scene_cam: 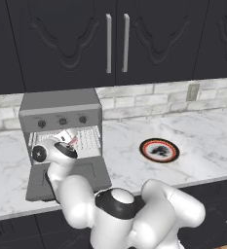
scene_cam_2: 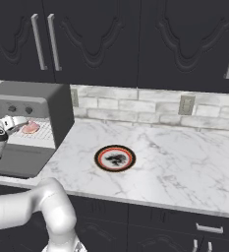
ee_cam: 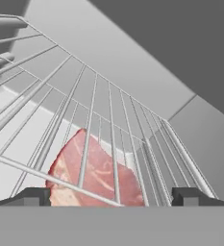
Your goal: Open the toaster oven door. Place the bread on the top rack in the toaster oven and place the steak on the bottom rack.
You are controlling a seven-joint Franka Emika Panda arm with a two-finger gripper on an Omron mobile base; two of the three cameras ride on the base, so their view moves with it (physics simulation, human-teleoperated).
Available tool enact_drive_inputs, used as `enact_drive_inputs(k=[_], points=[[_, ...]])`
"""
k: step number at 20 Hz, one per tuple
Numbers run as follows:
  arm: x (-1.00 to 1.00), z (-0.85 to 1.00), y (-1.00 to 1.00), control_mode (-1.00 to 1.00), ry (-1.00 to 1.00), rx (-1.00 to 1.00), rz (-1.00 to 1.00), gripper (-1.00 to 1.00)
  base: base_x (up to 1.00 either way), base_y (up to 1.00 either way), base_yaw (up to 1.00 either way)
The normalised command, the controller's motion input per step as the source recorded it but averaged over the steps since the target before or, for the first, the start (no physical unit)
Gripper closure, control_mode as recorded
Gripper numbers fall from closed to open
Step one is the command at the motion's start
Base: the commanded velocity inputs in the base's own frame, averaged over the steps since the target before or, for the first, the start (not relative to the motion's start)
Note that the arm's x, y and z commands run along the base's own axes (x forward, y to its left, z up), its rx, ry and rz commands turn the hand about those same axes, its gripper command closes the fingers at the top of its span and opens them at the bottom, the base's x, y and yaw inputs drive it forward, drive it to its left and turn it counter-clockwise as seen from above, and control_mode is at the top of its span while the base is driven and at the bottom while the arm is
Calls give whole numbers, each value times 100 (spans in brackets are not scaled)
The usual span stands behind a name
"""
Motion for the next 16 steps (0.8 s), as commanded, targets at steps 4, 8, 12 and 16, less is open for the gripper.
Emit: enact_drive_inputs(k=[4, 8, 12, 16], points=[[23, -12, 0, -100, 0, 0, 3, -100, 0, 0, 0], [28, -19, -2, -100, 0, 0, 5, -100, 0, 0, 0], [25, -3, 0, -100, 0, 0, 4, -100, 0, 0, 0], [22, 0, 0, -100, 0, 0, 2, -100, 0, 0, 0]])
